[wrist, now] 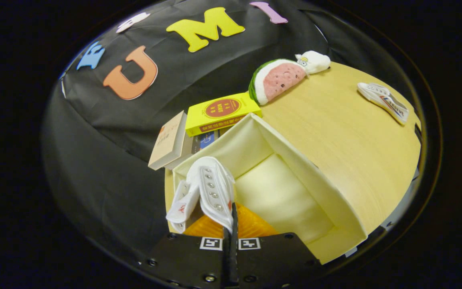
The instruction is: Open the storage box then place both shoes into the box .Put the left shoe in first, then the right shoe, with the right side of both shoes facing outward in a uniform manner.
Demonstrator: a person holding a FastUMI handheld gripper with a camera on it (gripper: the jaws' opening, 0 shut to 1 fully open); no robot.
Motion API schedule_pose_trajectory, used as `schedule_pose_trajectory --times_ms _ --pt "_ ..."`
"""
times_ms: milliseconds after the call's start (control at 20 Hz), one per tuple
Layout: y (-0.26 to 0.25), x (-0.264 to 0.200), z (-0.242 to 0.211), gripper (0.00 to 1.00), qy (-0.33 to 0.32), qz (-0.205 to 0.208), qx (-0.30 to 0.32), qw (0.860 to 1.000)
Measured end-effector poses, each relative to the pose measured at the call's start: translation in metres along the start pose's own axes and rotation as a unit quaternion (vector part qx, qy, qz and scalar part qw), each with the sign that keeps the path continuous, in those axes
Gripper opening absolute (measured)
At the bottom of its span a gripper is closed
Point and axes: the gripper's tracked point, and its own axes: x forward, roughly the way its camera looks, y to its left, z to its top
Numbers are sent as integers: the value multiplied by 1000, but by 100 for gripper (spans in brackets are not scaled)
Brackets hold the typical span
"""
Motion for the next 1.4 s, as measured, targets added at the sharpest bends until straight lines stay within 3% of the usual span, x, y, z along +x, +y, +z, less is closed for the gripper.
schedule_pose_trajectory --times_ms 250,350,400,500,550,650,850,1100,1300,1400 --pt "0 11 -12 2 5 7 -5 1000" --pt "-4 15 -26 23 36 4 -7 999" --pt "-5 14 -32 24 50 3 -13 999" --pt "2 12 -34 44 57 25 -19 998" --pt "2 9 -35 49 56 28 -30 998" --pt "3 -2 -24 76 43 33 -53 997" --pt "2 -39 16 84 -20 46 -151 987" --pt "-3 -109 79 91 -122 89 -278 949" --pt "-40 -165 132 93 -185 108 -309 927" --pt "-69 -183 161 95 -213 111 -304 922"
